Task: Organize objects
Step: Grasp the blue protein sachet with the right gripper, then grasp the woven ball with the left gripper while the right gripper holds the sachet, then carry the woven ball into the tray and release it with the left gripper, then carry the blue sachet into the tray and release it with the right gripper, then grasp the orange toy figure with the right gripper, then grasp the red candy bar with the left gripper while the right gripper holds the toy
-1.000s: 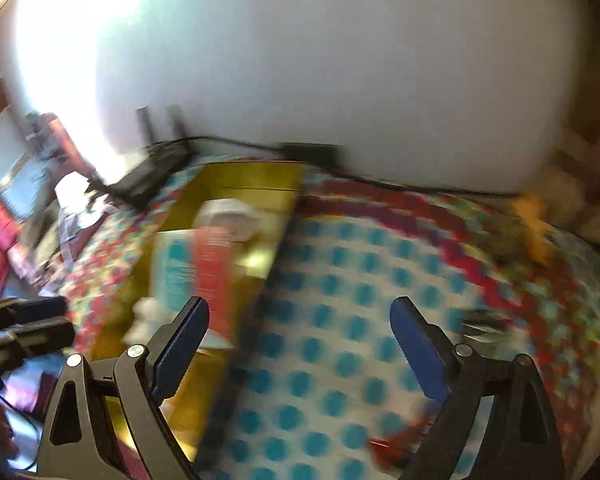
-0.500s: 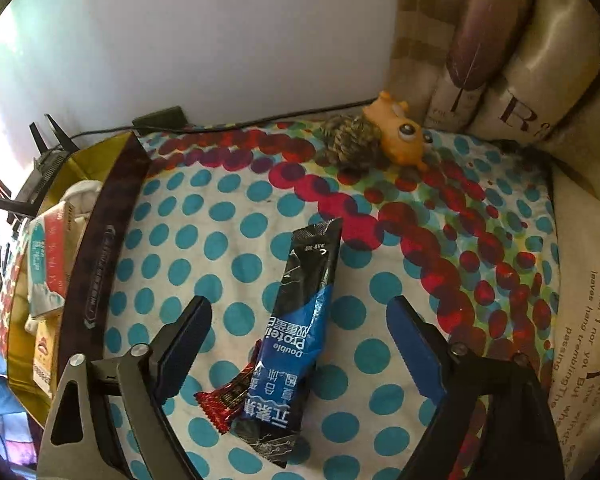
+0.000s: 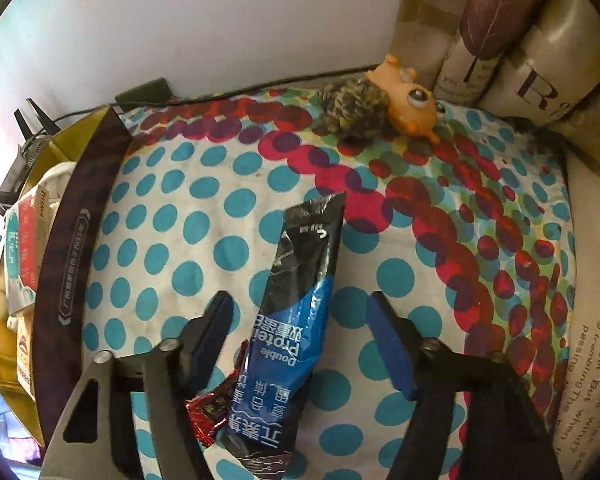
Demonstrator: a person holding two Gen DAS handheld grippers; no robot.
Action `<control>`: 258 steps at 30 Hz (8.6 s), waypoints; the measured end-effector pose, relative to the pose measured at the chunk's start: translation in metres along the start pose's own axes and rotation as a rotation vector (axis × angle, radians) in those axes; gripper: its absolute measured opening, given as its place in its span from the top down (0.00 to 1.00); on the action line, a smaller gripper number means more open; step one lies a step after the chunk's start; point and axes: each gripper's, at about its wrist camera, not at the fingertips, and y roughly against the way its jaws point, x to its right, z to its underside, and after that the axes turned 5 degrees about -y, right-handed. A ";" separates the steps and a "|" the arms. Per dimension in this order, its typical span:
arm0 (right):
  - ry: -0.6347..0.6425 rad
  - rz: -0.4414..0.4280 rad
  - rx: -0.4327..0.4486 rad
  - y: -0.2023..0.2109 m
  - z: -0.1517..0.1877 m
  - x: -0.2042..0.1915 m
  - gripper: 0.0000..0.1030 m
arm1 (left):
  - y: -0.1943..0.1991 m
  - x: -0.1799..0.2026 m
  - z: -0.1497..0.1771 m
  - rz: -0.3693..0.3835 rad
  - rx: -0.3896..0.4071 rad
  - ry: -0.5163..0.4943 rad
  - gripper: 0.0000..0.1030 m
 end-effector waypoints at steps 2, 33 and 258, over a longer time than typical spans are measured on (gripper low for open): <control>0.000 0.001 -0.021 -0.005 0.002 0.001 0.51 | -0.001 0.001 -0.002 -0.001 0.000 0.003 0.41; -0.180 -0.107 0.120 0.063 0.023 0.106 0.71 | -0.182 0.186 -0.150 0.249 -0.209 -0.265 0.32; 0.060 -0.097 0.217 0.055 -0.065 0.116 0.50 | -0.084 0.148 0.001 0.143 -0.176 -0.259 0.32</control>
